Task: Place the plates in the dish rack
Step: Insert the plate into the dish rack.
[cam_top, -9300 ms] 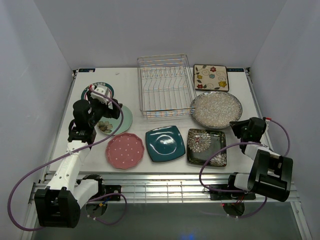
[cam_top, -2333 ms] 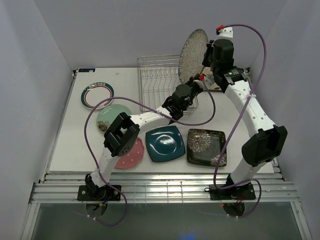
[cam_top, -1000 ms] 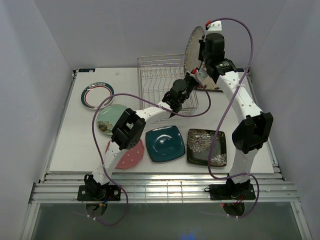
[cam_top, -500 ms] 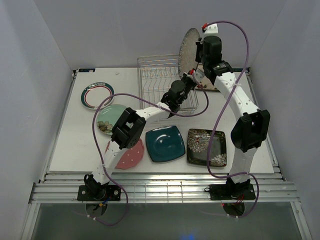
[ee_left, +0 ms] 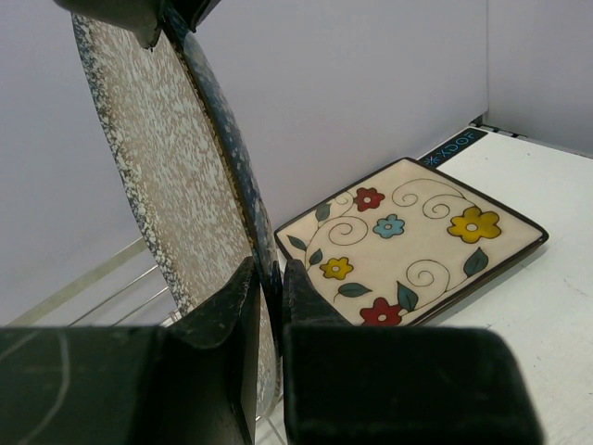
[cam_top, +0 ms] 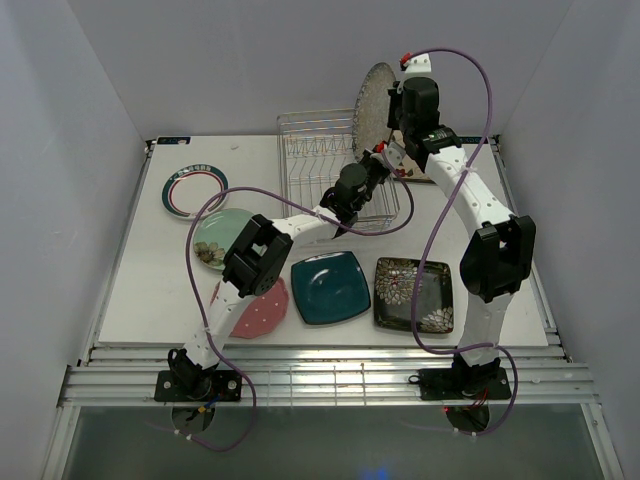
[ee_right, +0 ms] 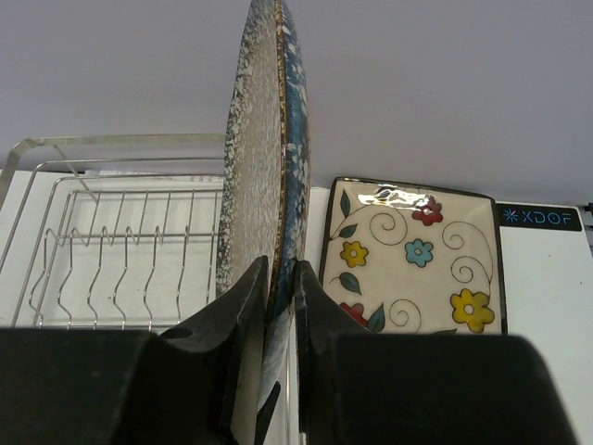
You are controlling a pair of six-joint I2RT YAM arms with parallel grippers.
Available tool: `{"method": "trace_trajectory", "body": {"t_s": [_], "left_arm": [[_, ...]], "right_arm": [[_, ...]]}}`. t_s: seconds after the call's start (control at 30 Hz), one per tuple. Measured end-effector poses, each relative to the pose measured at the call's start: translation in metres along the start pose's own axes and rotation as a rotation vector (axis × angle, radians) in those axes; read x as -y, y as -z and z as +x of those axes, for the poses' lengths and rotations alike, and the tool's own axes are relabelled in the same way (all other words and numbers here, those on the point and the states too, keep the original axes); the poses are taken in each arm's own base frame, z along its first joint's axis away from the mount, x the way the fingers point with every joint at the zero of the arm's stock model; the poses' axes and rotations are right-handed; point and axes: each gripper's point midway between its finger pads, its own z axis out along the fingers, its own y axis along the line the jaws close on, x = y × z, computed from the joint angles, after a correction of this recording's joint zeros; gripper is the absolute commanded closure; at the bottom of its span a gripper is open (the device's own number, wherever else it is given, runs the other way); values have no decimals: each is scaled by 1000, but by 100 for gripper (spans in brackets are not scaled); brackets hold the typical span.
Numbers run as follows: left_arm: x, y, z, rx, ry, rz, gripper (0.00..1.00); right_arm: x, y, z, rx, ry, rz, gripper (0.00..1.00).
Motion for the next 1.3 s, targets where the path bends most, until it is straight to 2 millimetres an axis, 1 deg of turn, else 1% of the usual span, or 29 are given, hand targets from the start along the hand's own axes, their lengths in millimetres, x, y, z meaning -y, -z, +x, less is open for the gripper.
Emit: {"method": "trace_trajectory", "body": {"t_s": [0.37,0.7,0.9,1.17,1.3], "left_arm": [[1,-1,-2,2,1,7,100],[4,-4,-11,1,-34,7,100],[6,-6,-24,26,-47,2,100],[10,-10,-50,77,-38,-12,100],[11,-11,-58,93,-32,-15,100]], "right_arm": [[0,0,0,2,5,1,92],[4,3,-8,18,8,15,92],[8,12,-20,38,16,18,92],[13,27,-41,75,37,25,92],[15,32,-48,89,44,28,92]]}}
